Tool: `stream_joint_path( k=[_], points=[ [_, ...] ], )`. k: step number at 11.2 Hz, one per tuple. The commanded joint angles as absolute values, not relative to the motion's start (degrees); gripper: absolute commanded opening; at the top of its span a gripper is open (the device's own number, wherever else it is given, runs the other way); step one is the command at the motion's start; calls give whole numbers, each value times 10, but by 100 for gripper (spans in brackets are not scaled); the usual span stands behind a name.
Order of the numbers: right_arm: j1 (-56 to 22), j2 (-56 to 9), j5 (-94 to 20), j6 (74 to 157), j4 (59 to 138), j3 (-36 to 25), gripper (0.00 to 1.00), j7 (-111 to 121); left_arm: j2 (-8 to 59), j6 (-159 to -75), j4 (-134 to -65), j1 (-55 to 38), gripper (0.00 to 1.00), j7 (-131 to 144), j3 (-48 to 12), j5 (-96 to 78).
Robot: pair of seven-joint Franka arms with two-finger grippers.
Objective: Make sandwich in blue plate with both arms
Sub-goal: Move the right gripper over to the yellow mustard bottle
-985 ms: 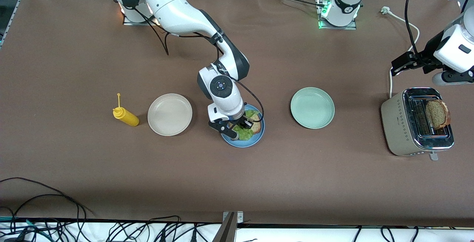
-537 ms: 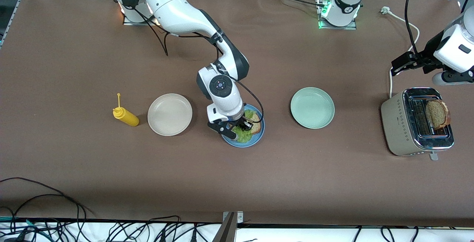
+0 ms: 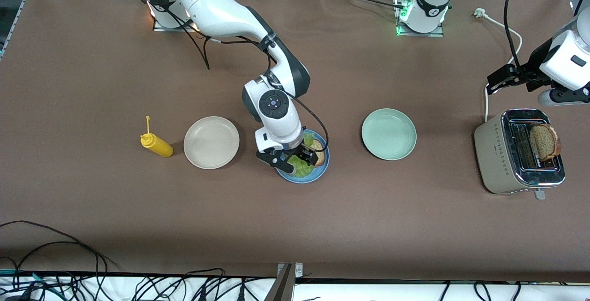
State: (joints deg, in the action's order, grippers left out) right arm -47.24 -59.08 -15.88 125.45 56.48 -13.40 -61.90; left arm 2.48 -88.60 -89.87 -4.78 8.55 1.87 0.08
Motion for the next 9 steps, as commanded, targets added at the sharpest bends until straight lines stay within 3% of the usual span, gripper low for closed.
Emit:
stream_joint_path(
  k=[1,4,9],
  points=[
    [-462,-552,-161,1209,569,-135,100,-557,11,-891,-912,-47,100,74,12,-8],
    [-433,-489,-163,1178,625,-135,100,-461,11,-892,-912,-47,100,74,12,-8],
    [-359,-420,-165,1051,631,-134,100,-292,12,-892,-910,-47,100,74,12,-8]
  ],
)
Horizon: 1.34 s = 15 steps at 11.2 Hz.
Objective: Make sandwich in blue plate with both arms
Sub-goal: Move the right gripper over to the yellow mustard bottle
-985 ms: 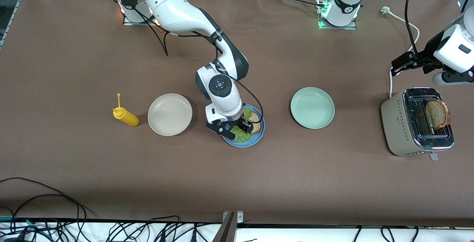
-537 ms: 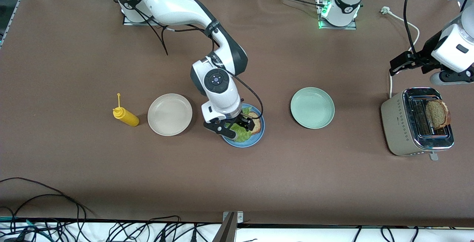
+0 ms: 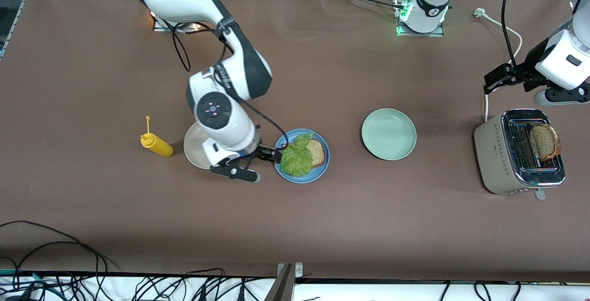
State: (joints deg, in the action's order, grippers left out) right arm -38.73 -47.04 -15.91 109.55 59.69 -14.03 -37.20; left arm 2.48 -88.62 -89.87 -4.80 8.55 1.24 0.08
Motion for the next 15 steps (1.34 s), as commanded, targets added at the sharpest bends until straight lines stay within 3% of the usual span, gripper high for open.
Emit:
stream_joint_path(
  k=[1,8,15],
  points=[
    [-345,-408,-165,1029,631,-134,100,-256,12,-892,-909,-47,100,74,11,-8],
    [-234,-308,-149,923,674,-134,100,-29,15,-892,-906,-48,100,74,11,-7],
    [-180,-239,-113,911,739,-131,100,86,16,-897,-905,-47,100,74,12,-7]
  ],
)
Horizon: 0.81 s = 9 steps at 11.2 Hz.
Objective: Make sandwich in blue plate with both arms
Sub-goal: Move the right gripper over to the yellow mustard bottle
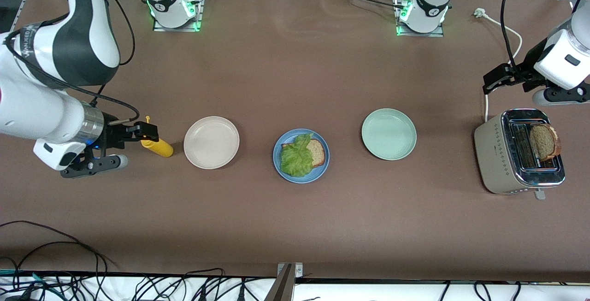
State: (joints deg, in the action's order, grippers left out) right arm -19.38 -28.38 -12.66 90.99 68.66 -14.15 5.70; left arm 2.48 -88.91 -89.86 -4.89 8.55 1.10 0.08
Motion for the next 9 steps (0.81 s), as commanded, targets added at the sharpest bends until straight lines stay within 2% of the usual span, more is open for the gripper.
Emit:
stream_joint_path(
  k=[1,5,9],
  points=[
    [-177,-215,-92,915,768,-129,100,87,17,-897,-905,-47,100,74,12,-6],
    [-165,-139,-40,925,857,-127,100,77,17,-898,-905,-47,100,74,12,-5],
    [-150,-131,-36,922,864,-127,100,86,17,-898,-905,-47,100,74,12,-5]
  ],
)
